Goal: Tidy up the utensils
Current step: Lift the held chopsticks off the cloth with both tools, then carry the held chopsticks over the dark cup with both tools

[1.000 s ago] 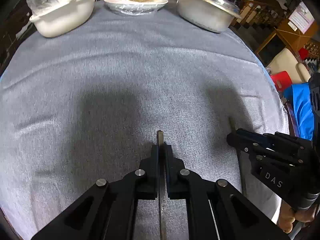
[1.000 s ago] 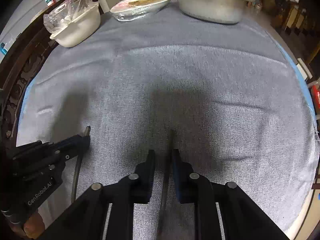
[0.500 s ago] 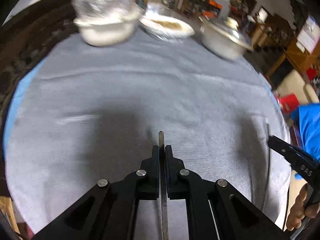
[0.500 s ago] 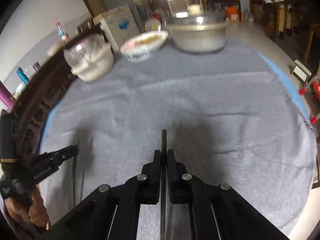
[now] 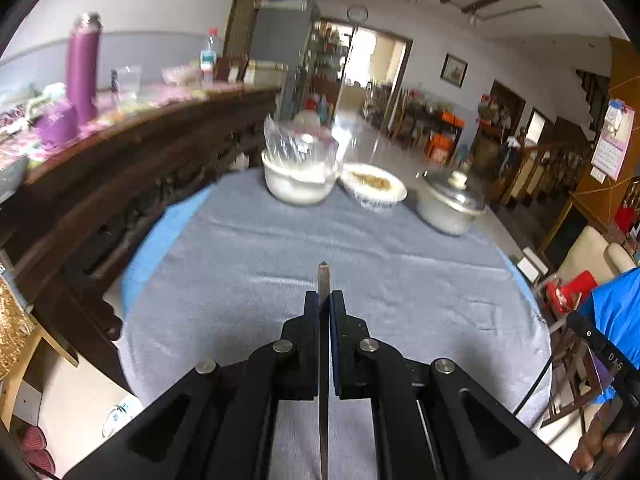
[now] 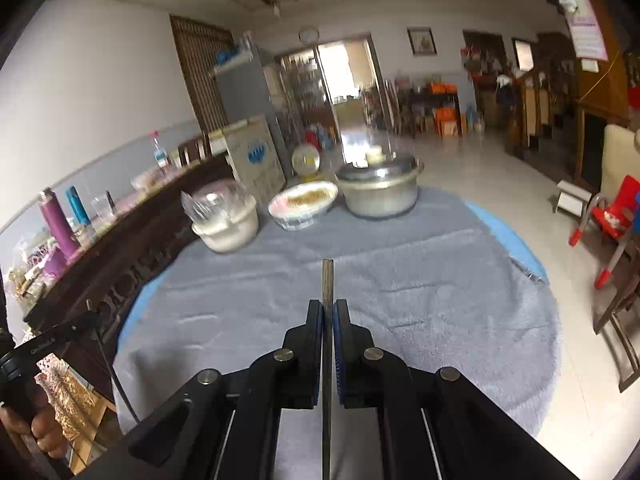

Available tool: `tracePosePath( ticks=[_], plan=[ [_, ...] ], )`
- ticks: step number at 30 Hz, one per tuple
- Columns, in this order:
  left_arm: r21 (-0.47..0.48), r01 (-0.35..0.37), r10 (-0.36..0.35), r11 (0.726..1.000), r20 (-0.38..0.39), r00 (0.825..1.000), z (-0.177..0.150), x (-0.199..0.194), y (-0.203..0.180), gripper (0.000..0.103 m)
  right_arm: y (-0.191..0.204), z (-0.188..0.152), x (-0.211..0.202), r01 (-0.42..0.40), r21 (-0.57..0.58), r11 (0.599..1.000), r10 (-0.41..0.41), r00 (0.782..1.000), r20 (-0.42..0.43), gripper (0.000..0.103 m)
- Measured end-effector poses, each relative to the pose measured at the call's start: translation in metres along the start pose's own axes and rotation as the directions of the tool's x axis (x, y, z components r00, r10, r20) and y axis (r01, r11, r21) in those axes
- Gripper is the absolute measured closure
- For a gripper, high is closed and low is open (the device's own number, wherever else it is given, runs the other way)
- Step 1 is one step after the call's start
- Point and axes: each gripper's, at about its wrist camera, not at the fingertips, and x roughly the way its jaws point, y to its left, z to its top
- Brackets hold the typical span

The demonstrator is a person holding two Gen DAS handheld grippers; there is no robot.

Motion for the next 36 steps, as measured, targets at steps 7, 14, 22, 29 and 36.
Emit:
tracePosePath(
  ticks=[7,14,22,29,36],
  plan=[
    [0.034,-0.026,0.021,0.999,0.129,0.991,-0.014,-0.056,-0.021,0.098,0.026,-0.015,-0.056,0.027,-0.019,0.999,-0.024,0.99,0.139,0.097],
    [0.047,-0.021,0.013,0.999,0.16,0.987,-0.029,-0.084,-0.033,0.098,0.035,-0.024,-0.09,-0.002,-0.015,1.0,0.004,0.982,0.189,0.097],
    [0.046,-0.002,-0.005,0.999,0.165,0.986,-0.038,-0.105,-0.039,0.098,0.03,-0.027,-0.113,-0.029,0.006,1.0,0.027,0.976,0.217,0.097],
    [0.053,0.034,-0.044,0.998,0.21,0.977,-0.035,-0.134,-0.046,0.098,0.033,-0.02,-0.144,-0.05,-0.002,0.999,0.048,0.958,0.283,0.097],
    [0.051,0.082,-0.092,0.995,0.247,0.965,-0.028,-0.158,-0.05,0.098,0.04,-0.02,-0.165,-0.069,-0.012,0.998,0.069,0.945,0.32,0.097]
  ],
)
